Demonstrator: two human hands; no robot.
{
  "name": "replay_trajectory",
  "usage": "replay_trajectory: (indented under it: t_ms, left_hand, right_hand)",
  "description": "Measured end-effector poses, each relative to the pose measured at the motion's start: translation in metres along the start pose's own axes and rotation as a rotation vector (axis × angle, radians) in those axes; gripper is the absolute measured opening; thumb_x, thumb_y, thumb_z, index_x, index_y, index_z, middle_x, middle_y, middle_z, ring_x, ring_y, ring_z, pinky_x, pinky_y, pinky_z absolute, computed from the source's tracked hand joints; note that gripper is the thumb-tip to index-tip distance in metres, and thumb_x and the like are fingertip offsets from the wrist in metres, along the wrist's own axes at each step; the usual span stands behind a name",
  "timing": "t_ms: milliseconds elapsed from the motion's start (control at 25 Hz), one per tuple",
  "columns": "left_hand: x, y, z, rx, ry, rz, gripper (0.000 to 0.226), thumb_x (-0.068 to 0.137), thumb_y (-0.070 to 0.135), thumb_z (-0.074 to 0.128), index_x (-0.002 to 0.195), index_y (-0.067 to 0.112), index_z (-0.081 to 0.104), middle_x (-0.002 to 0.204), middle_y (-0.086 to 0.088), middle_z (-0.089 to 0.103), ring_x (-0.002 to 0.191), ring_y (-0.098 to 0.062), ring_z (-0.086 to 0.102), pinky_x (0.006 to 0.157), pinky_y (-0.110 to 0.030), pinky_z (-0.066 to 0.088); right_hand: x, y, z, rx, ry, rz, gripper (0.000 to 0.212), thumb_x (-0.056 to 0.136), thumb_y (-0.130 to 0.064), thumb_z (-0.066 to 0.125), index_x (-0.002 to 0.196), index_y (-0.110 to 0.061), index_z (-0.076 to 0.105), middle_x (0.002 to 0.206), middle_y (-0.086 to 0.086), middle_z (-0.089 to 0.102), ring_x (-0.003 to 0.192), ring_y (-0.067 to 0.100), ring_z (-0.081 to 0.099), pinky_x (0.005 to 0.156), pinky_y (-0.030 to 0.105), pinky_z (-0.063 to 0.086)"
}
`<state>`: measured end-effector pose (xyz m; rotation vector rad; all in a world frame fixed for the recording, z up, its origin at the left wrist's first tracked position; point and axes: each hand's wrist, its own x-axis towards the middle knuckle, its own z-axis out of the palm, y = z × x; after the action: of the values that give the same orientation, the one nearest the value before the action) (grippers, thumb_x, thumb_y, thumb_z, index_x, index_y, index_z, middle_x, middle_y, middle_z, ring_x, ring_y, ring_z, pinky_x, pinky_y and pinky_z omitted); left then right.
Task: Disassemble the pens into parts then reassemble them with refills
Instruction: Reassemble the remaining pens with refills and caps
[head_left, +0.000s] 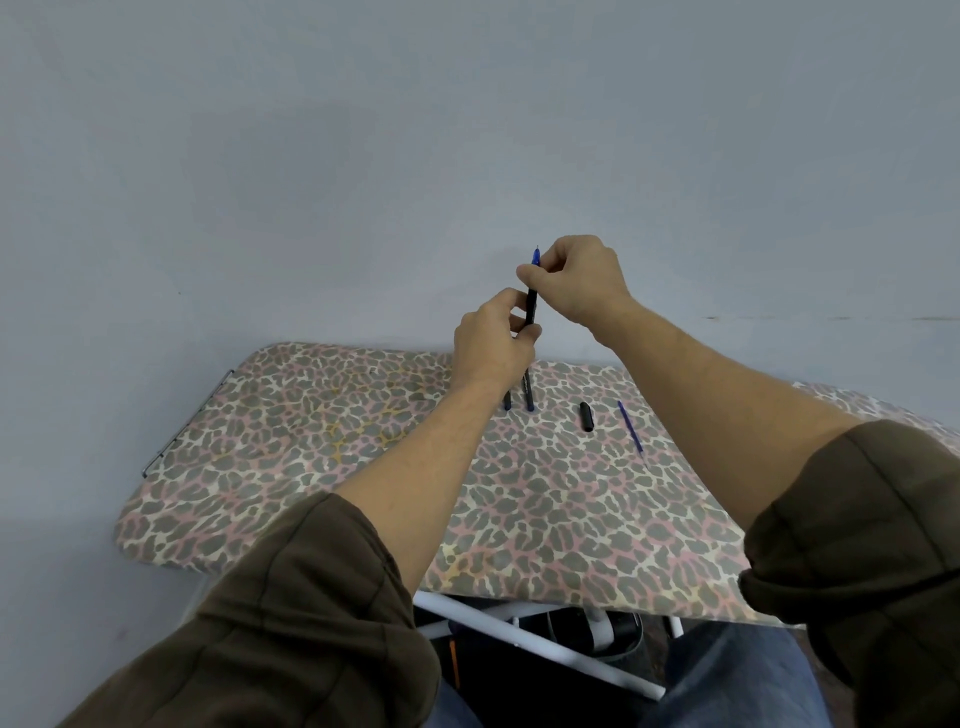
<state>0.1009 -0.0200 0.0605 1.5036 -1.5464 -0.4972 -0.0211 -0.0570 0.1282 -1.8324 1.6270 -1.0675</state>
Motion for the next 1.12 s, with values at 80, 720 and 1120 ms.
replay_trajectory:
  t_ms: [80, 720, 1120]
  left_hand:
    - [0.000, -0.002, 0.002, -0.019, -0.001, 0.002, 0.028, 0.092, 0.023, 0.070, 0.118, 0.033, 0.063, 0.088, 0.010, 0.072, 0.081, -0.015, 0.069, 0.078, -0.034, 0.057]
    - [0.005, -0.035, 0.045, -0.029, -0.099, 0.032, 0.075, 0.096, 0.015, 0.070, 0.156, 0.041, 0.033, 0.086, 0.011, 0.076, 0.076, 0.001, 0.066, 0.063, 0.005, 0.038]
    - [0.005, -0.047, 0.060, -0.020, -0.163, 0.002, 0.077, 0.097, 0.018, 0.068, 0.158, 0.040, 0.027, 0.077, 0.015, 0.072, 0.074, 0.000, 0.067, 0.069, -0.005, 0.042]
  right_hand:
    - [-0.002, 0.003, -0.001, 0.111, -0.037, 0.013, 0.031, 0.089, -0.040, 0.076, 0.076, -0.016, 0.062, 0.070, -0.006, 0.059, 0.060, 0.011, 0.052, 0.058, 0.026, 0.044]
    - [-0.003, 0.126, 0.026, -0.663, -0.326, 0.345, 0.017, 0.091, -0.005, 0.055, 0.075, -0.010, 0.053, 0.073, 0.008, 0.063, 0.071, 0.027, 0.066, 0.063, 0.030, 0.052]
    - [0.000, 0.143, 0.040, -0.650, -0.433, 0.345, 0.009, 0.083, -0.002, 0.073, 0.075, -0.006, 0.070, 0.072, 0.012, 0.072, 0.067, 0.028, 0.073, 0.064, 0.037, 0.064]
